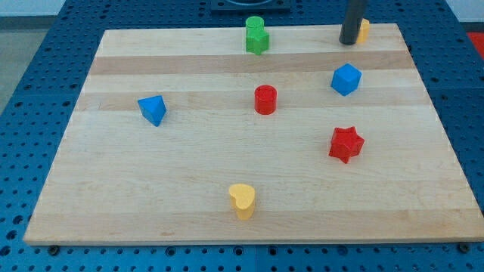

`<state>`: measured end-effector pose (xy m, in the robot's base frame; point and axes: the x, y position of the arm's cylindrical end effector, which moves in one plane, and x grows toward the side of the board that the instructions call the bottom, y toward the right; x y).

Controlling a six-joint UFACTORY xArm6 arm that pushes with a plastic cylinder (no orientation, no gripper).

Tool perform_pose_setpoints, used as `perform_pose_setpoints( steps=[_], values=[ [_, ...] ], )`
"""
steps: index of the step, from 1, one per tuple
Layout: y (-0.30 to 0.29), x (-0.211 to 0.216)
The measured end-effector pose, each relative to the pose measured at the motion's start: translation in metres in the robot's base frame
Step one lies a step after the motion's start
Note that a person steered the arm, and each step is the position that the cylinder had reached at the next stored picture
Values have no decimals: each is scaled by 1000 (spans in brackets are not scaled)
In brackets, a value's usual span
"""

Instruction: Point your arm at the yellow heart

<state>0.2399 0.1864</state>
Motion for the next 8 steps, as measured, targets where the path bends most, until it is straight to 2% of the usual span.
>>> perform_pose_setpoints(
  steps=[3, 6, 8],
  values=[
    [-5, -4],
    [-49, -4],
    [-56, 21]
  ],
)
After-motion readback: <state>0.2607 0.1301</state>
